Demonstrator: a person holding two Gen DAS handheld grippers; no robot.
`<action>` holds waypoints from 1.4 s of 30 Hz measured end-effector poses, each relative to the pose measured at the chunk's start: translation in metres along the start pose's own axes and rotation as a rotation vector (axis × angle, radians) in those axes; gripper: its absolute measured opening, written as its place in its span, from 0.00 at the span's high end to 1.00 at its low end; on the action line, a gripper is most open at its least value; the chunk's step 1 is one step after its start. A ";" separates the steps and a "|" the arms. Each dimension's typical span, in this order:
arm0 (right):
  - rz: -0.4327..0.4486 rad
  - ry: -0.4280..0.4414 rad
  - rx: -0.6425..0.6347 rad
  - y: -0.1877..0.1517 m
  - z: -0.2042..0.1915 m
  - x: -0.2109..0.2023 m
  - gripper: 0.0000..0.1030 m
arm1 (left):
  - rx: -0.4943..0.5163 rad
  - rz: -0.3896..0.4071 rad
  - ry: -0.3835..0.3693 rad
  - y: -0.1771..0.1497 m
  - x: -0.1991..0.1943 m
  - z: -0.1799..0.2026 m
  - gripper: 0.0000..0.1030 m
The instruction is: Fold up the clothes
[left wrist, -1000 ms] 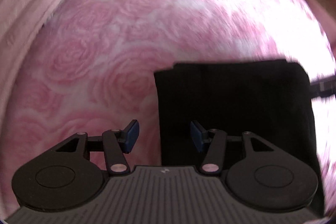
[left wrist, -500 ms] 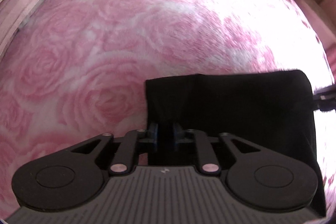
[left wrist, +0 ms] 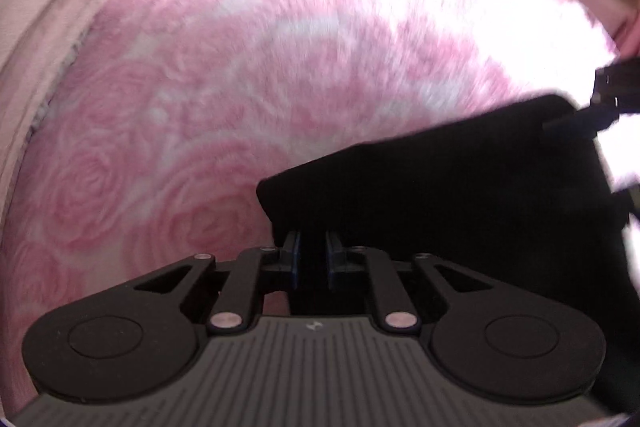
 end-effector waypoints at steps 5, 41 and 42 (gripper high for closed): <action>0.010 -0.027 0.041 -0.012 0.037 0.002 1.00 | -0.091 0.033 0.016 -0.003 0.009 -0.017 0.54; -0.291 -0.048 -0.213 -0.130 -0.188 -0.061 0.49 | 0.436 0.080 0.180 -0.202 -0.144 0.080 0.73; -0.283 -0.054 -0.274 -0.131 -0.204 -0.068 0.49 | 0.497 0.106 0.195 -0.209 -0.153 0.085 0.64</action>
Point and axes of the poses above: each gripper's, at about its wrist camera, not at the fingertips, and x roughly the way its jaws point, z to its right, y to its top, the point moved 1 cm from there along x, roughly the way its jaws point, and after that the axes turned 9 degrees about y, right-handed, at the moved point
